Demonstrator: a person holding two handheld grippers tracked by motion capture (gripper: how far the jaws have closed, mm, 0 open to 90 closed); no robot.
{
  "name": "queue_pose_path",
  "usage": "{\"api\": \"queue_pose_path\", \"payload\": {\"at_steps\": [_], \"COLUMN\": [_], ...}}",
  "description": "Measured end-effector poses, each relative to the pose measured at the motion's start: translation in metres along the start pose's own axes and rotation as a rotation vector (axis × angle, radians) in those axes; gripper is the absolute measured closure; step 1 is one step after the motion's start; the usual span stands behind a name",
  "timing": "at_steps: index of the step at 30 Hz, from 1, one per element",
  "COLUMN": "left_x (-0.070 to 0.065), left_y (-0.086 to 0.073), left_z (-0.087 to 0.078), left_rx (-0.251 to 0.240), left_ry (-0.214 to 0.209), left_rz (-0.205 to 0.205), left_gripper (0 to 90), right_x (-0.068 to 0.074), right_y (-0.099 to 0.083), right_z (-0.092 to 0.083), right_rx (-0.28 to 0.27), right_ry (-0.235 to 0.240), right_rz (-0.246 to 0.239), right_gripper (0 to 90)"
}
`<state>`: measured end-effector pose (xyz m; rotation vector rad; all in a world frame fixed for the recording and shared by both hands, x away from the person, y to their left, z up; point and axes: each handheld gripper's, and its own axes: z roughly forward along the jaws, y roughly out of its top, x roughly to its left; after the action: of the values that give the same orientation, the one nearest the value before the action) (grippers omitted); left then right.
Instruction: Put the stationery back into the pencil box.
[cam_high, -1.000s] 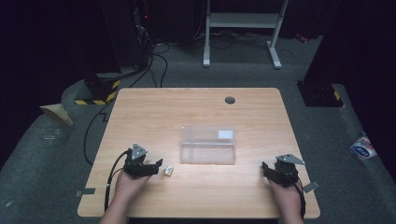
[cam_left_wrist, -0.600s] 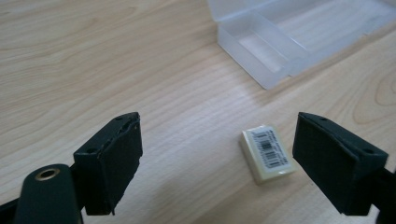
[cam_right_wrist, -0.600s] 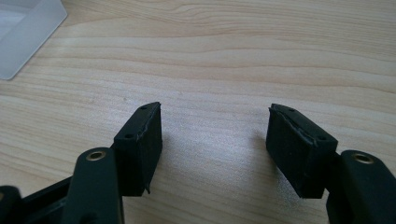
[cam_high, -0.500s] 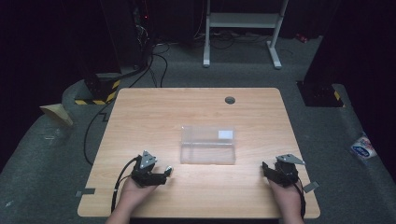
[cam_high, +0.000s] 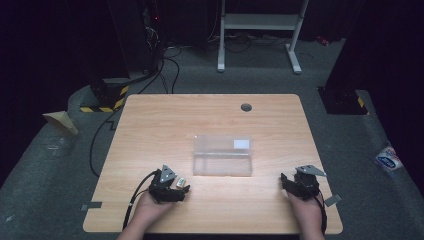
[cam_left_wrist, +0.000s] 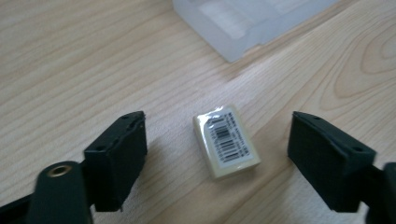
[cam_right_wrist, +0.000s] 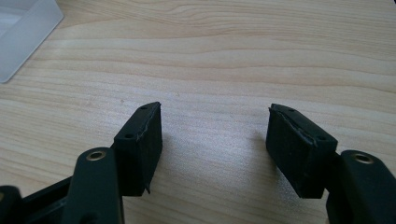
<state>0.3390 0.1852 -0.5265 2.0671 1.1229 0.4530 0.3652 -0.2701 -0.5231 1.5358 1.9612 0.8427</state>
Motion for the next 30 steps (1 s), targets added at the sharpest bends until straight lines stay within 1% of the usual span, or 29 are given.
{"api": "queue_pose_path", "payload": {"at_steps": [1,2,3,4,5,6,7,9,11,13,15,17,20,21,30], "left_x": [-0.0002,-0.0003,0.0004,-0.0004,0.0009,-0.0010,-0.0019,-0.0040,-0.0046,-0.0046,-0.0048,-0.0051,-0.0037,-0.0039,-0.0031], "left_y": [-0.0001,-0.0004,-0.0007,-0.0010,-0.0004,-0.0007,-0.0011,-0.0037,-0.0055,-0.0071,-0.0081,-0.0083,-0.0081,-0.0080,-0.0075], "left_z": [-0.0001,-0.0011,-0.0024,-0.0028,-0.0043,-0.0045,-0.0046,-0.0062,-0.0073,-0.0083,-0.0090,-0.0090,-0.0087,-0.0083,-0.0077], "left_rx": [-0.016,-0.020,-0.012,-0.011,0.007,0.003,-0.003,-0.016,-0.028,-0.036,-0.039,-0.042,-0.041,-0.044,-0.048], "left_ry": [0.003,-0.011,-0.010,-0.009,-0.002,-0.011,-0.004,-0.007,-0.003,-0.001,-0.004,-0.009,-0.017,-0.018,-0.013], "left_rz": [-0.017,-0.022,0.004,0.021,0.068,0.069,0.073,0.077,0.080,0.083,0.087,0.093,0.084,0.074,0.066], "left_gripper": [23.2,26.6,29.5,32.3,35.1,38.1,42.0,46.5,55.7,57.6,62.5,66.8,67.7,67.7,67.9], "right_x": [0.0000,0.0000,0.0000,0.0001,0.0001,0.0001,0.0001,0.0002,0.0004,0.0004,-0.0001,0.0001,0.0003,-0.0001,0.0006], "right_y": [0.0000,0.0000,0.0000,0.0000,-0.0001,-0.0001,-0.0004,-0.0007,-0.0007,-0.0003,0.0005,0.0010,0.0010,0.0009,0.0002], "right_z": [0.0000,0.0000,-0.0001,-0.0001,-0.0001,-0.0002,-0.0005,-0.0009,-0.0009,-0.0005,0.0006,0.0009,0.0009,0.0009,0.0000], "right_rx": [0.000,0.000,0.001,0.001,0.000,0.001,0.000,0.000,0.001,0.001,-0.002,0.001,0.001,0.000,0.002], "right_ry": [0.000,0.000,0.001,0.000,0.000,0.002,0.005,0.008,0.008,0.009,0.011,0.013,0.013,0.014,0.013], "right_rz": [0.000,0.000,0.000,-0.001,-0.001,-0.002,-0.005,-0.007,-0.004,-0.007,-0.015,-0.010,-0.009,-0.015,-0.009], "right_gripper": [36.0,36.1,36.1,36.1,36.1,36.1,36.1,36.2,36.2,36.2,36.2,36.2,36.2,36.2,36.2]}}
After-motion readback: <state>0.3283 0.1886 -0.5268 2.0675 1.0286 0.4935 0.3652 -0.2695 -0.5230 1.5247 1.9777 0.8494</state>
